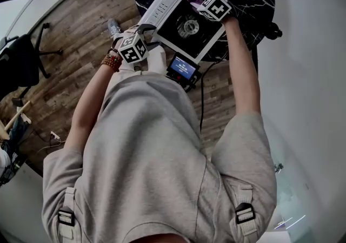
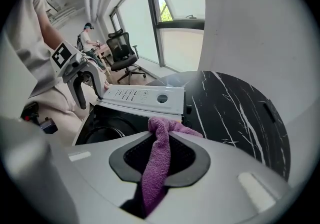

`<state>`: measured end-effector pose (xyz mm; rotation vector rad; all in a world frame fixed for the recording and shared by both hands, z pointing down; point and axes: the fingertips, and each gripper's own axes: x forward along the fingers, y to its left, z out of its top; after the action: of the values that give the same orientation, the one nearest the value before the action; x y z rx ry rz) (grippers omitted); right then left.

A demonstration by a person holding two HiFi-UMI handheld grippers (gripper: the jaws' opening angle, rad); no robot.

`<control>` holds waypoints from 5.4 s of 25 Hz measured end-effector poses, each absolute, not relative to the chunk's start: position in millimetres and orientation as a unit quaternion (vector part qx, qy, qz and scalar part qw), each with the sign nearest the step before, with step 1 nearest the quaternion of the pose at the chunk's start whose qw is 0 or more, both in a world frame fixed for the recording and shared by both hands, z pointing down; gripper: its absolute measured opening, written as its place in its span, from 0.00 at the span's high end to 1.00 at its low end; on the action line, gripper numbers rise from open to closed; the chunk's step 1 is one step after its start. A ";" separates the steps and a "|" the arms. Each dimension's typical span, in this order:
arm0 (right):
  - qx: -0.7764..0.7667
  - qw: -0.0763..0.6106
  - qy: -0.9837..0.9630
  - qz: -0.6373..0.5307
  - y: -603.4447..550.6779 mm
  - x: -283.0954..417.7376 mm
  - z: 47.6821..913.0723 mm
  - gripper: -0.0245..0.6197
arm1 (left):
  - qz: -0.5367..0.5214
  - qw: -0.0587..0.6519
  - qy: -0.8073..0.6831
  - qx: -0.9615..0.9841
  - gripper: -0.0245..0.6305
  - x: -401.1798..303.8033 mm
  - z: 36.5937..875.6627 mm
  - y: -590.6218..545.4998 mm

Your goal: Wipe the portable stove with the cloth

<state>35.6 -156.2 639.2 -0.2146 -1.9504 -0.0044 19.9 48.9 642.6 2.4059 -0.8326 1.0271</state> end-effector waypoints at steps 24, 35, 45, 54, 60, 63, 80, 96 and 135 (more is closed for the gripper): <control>-0.150 0.541 -0.820 -0.114 -133.0 -16.0 602.7 0.83 | 0.362 0.184 -0.312 0.859 0.57 21.1 641.9 50.6; -0.233 0.638 -0.704 -0.210 -102.7 -16.8 639.0 0.84 | 0.358 0.172 -0.320 0.860 0.57 19.3 642.2 48.6; -0.275 0.605 -0.713 -0.225 -60.8 -9.6 640.4 0.84 | 0.361 0.165 -0.325 0.858 0.57 19.5 643.5 47.0; -0.290 0.577 -0.739 -0.192 -19.0 -11.8 642.2 0.84 | 0.360 0.166 -0.329 0.857 0.58 19.7 643.8 46.2; -0.307 0.565 -0.748 -0.168 5.6 -12.7 641.4 0.84 | 0.362 0.168 -0.329 0.856 0.58 19.0 644.5 46.8; -0.315 0.556 -0.754 -0.151 20.3 -13.3 637.9 0.84 | 0.362 0.166 -0.328 0.857 0.58 19.0 643.9 47.3; -0.277 0.571 -0.769 -0.077 32.6 -19.6 635.4 0.84 | 0.359 0.169 -0.307 0.865 0.59 15.8 643.7 49.6; 0.017 0.462 -0.885 0.054 -94.8 -55.7 563.8 0.84 | 0.306 0.149 -0.267 0.902 0.59 -73.5 643.7 52.2; 0.053 0.499 -0.862 0.075 -138.0 -83.2 633.4 0.84 | 0.318 0.137 -0.197 0.917 0.58 -62.1 671.5 38.2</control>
<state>-83.2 -138.0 633.4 0.1293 -2.0854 0.1820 -62.1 38.2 671.5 2.6534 -0.5694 0.9211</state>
